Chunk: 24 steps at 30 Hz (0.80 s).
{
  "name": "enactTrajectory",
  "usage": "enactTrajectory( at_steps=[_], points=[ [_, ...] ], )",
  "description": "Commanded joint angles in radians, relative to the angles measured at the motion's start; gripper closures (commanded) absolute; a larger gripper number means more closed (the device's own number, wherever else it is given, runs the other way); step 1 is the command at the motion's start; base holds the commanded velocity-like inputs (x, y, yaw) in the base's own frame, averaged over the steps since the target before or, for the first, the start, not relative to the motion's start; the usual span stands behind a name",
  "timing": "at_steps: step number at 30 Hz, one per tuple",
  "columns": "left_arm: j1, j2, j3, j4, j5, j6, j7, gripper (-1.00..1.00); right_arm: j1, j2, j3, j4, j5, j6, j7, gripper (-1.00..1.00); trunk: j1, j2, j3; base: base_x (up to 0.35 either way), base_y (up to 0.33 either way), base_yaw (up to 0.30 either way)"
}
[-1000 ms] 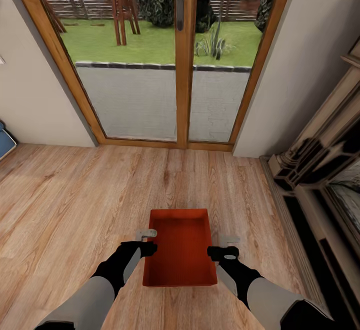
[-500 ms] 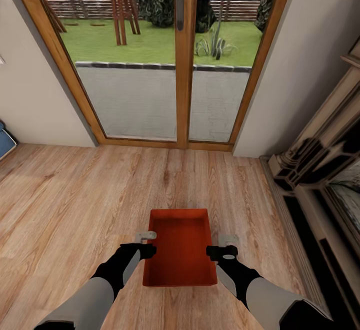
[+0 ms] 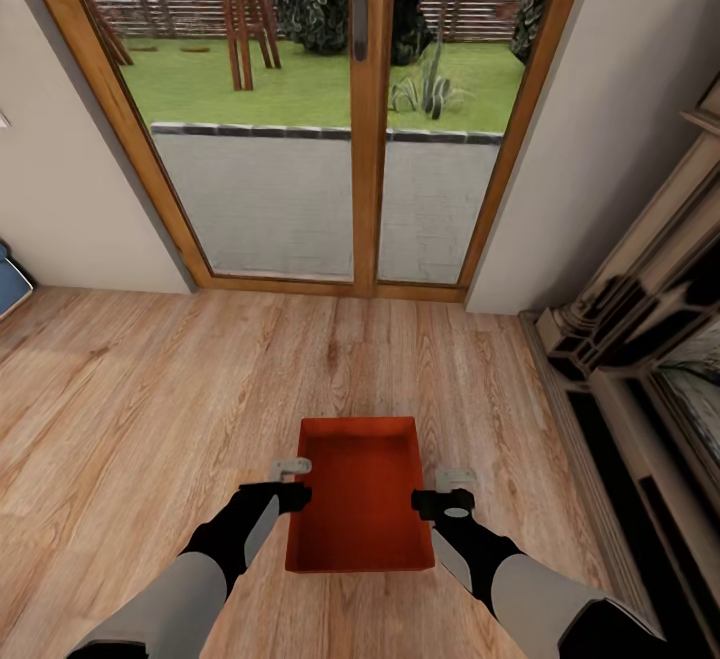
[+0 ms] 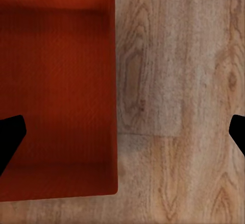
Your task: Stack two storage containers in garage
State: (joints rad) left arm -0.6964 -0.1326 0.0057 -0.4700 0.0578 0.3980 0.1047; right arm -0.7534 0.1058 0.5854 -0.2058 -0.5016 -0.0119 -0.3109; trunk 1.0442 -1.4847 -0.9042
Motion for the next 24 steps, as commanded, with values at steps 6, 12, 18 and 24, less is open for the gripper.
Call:
enactTrajectory(
  at_steps=[6,12,18,24],
  points=[
    [0.000,-0.003,-0.001,-0.019,0.007,0.005,0.004,-1.00,0.000,-0.005,0.009,-0.001,-0.009,0.009,-0.004,-1.00,0.000,0.000,-0.001,0.000,0.000,0.000],
    [0.000,-0.004,-0.001,-0.018,0.005,0.006,0.005,-1.00,-0.001,-0.005,0.009,-0.001,-0.009,0.010,0.001,-1.00,0.000,0.000,-0.001,0.000,0.000,0.000],
    [0.000,-0.005,-0.002,-0.018,0.004,0.007,0.006,-1.00,-0.001,-0.009,0.009,-0.003,-0.011,0.040,0.003,-1.00,0.000,0.000,-0.001,0.000,0.000,0.000],
    [0.000,-0.008,-0.001,-0.020,0.004,0.015,0.017,-1.00,0.000,-0.011,0.009,-0.013,-0.011,0.042,0.004,-1.00,0.000,0.000,-0.001,0.000,0.000,0.000]
  ],
)
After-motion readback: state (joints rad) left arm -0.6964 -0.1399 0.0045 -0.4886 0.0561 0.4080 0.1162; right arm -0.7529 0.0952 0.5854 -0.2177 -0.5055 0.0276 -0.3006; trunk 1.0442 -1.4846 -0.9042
